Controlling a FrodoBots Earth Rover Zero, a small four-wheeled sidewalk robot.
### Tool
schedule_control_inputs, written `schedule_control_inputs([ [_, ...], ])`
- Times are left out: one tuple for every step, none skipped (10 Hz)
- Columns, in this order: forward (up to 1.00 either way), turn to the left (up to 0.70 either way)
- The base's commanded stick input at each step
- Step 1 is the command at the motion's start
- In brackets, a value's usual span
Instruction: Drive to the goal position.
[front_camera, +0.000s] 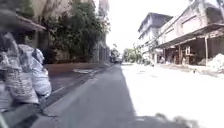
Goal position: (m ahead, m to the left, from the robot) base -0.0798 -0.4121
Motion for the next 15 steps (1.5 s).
schedule_control_inputs([
  [1.00,-0.01],
  [1.00,-0.01],
  [1.00,-0.02],
  [1.00,-0.08],
  [1.00,-0.10],
  [1.00,-0.10],
  [1.00,-0.13],
  [1.00,-0.11],
  [1.00,-0.07],
  [1.00,-0.18],
  [1.00,-0.29],
  [1.00,-0.31],
  [1.00,-0.33],
  [1.00,-0.22],
  [1.00,-0.11],
])
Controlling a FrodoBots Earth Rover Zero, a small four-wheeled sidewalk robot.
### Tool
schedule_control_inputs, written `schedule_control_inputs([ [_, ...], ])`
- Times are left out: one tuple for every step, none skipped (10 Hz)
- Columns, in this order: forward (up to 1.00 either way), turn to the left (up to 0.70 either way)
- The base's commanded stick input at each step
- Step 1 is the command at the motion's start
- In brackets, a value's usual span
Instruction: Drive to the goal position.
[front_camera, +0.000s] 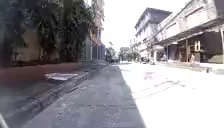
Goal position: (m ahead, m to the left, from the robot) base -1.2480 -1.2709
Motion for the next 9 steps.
schedule_control_inputs([
  [1.00,-0.11],
  [1.00,-0.14],
  [1.00,-0.21],
  [1.00,-0.09],
  [1.00,-0.06],
  [1.00,-0.05],
  [1.00,-0.04],
  [1.00,-0.01],
  [1.00,0.00],
])
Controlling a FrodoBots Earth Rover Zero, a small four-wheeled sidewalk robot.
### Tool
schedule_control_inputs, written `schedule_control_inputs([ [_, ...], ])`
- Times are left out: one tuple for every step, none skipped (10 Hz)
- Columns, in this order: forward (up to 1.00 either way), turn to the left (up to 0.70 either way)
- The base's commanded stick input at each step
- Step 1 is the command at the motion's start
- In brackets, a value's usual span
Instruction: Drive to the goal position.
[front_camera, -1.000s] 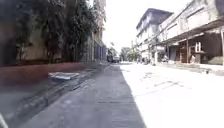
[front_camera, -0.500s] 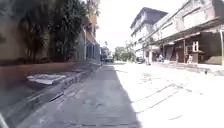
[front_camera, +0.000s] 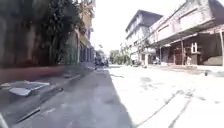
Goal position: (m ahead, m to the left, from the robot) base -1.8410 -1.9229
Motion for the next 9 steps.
schedule_control_inputs([
  [1.00,0.00],
  [1.00,0.00],
  [1.00,0.00],
  [1.00,0.00],
  [1.00,0.00],
  [1.00,0.00],
  [1.00,0.00],
  [1.00,0.00],
  [1.00,0.00],
])
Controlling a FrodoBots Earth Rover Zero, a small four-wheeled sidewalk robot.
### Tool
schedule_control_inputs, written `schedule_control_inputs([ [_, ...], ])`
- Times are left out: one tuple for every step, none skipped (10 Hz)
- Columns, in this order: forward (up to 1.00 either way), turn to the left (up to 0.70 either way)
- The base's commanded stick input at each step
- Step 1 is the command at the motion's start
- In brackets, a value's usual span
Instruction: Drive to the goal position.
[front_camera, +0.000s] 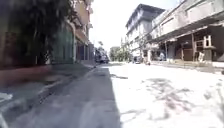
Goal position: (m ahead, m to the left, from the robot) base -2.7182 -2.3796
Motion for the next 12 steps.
schedule_control_inputs([
  [1.00,0.00],
  [0.36,0.00],
  [0.09,0.00],
  [0.00,0.00],
  [0.00,0.00],
  [-0.07,0.00],
  [-0.37,0.00],
  [-0.73,0.00],
  [-0.99,0.00],
  [-1.00,0.00],
  [-1.00,0.00],
  [-1.00,0.00],
])
